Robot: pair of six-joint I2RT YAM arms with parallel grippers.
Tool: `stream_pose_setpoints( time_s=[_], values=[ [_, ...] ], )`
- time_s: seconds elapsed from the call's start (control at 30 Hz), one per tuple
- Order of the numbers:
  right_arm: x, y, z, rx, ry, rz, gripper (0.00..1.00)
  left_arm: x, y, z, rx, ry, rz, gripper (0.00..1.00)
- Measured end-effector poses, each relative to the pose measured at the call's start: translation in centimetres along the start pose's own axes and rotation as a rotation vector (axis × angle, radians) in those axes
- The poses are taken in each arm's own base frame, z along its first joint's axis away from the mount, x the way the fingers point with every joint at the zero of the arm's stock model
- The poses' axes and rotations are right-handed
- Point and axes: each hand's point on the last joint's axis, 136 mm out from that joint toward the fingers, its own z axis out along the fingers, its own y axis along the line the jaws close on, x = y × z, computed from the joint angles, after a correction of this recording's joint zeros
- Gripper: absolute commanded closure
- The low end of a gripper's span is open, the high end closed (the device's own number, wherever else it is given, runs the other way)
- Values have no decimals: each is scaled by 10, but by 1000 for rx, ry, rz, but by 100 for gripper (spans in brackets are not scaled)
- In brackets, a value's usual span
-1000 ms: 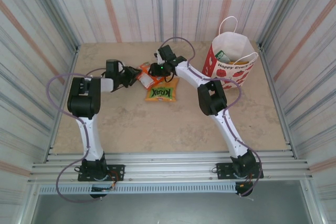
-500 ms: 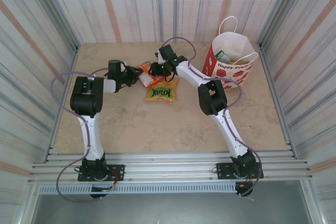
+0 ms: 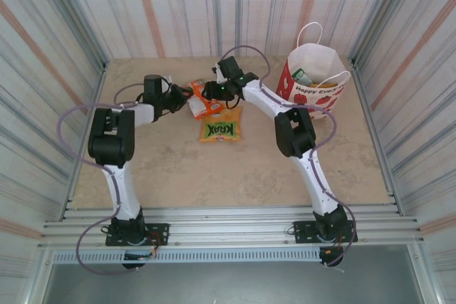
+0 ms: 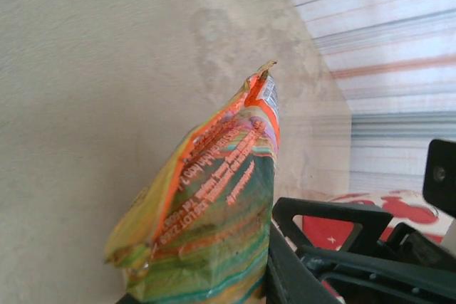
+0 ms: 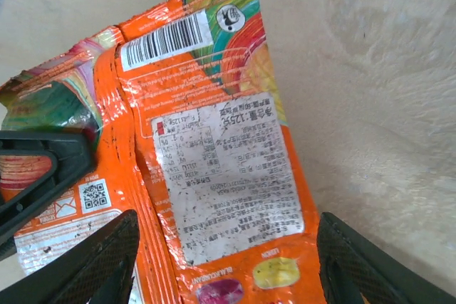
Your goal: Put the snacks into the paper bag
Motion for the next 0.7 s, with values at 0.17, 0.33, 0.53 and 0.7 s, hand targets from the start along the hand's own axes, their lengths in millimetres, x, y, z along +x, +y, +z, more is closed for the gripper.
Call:
stream_pose_setpoints(
  time_s=[0.17, 0.33, 0.53, 0.7],
  values=[
    [-22, 28, -60, -31, -96, -57, 33, -10, -50, -37, 50, -47, 146, 83],
    [-29, 49, -116, -63, -182, -115, 33, -11, -89, -69, 107, -80, 276, 83],
    [-20, 64, -166, -128, -214, -157, 33, 5, -127, -103, 212, -77, 434, 86],
    [-17, 75, -206, -207, -234, -197, 32, 19, -164, -130, 336, -83, 553, 87]
  ],
)
